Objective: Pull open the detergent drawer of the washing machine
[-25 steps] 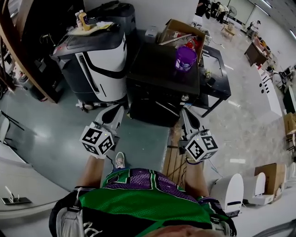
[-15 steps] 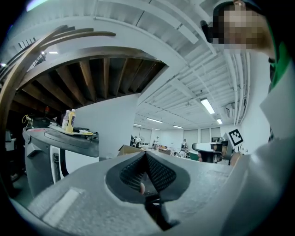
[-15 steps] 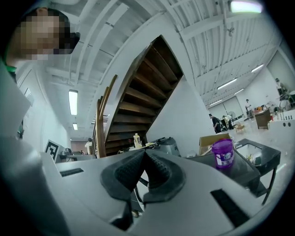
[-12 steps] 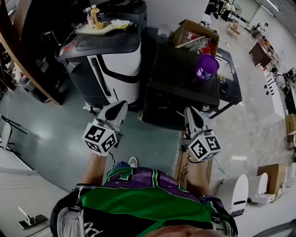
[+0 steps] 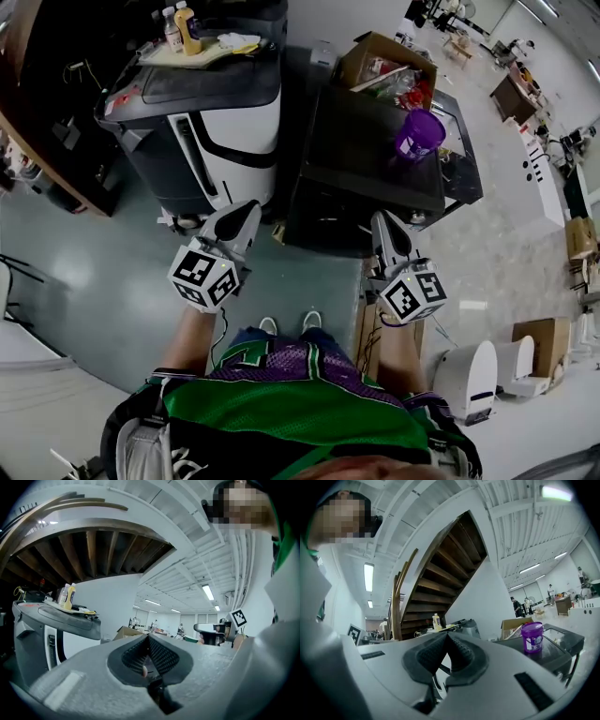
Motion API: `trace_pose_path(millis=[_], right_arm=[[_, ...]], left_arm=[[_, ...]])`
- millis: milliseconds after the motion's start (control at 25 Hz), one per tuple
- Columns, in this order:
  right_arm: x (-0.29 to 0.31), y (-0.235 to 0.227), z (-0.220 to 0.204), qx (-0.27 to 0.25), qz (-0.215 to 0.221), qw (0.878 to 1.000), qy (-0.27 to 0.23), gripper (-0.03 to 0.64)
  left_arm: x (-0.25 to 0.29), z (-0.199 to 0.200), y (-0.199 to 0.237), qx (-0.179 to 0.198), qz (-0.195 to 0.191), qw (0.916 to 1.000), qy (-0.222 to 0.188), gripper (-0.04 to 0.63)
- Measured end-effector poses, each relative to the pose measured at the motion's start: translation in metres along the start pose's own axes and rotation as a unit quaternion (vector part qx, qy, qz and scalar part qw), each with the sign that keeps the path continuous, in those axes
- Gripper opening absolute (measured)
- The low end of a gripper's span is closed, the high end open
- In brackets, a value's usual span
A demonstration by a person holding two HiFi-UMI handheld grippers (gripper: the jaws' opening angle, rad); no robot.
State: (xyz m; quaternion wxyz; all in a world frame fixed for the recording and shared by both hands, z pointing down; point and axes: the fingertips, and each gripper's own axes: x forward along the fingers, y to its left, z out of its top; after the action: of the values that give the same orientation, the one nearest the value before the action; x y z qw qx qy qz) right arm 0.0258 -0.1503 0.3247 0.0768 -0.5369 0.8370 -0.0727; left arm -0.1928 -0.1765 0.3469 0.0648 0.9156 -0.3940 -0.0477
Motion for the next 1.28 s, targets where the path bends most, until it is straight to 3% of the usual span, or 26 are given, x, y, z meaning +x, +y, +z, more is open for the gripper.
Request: trace_pose_path(millis=[200, 480, 560, 760, 1280], right_arm=[[0.014, -0.021, 0.002, -0.008, 0.006, 1.000, -0.005, 0.002], [0.043, -0.024, 0.003, -0.016, 0.055, 0.998, 0.011, 0.004], [0.051, -0.027, 0.000, -0.004, 0.078, 0.997, 0.018, 0.074], [0.071, -0.059, -0.050, 0.063, 0.106, 0.991, 0.059, 0.152], [0.105, -0.124, -0.161, 0.116, 0.082, 0.980, 0.140, 0.156]], left_arm=[[0.021, -0.003, -0.001, -0.001, -0.004, 1.0000, -0.001, 0.015], [0.036, 0.007, -0.003, 0.014, 0.009, 0.9999, -0.002, 0.015], [0.042, 0.010, -0.004, 0.016, 0.011, 0.9998, -0.004, 0.015], [0.055, 0.005, -0.012, 0.018, 0.010, 0.9998, 0.003, 0.015], [0.080, -0.019, -0.009, 0.007, 0.027, 0.9992, 0.030, 0.015]])
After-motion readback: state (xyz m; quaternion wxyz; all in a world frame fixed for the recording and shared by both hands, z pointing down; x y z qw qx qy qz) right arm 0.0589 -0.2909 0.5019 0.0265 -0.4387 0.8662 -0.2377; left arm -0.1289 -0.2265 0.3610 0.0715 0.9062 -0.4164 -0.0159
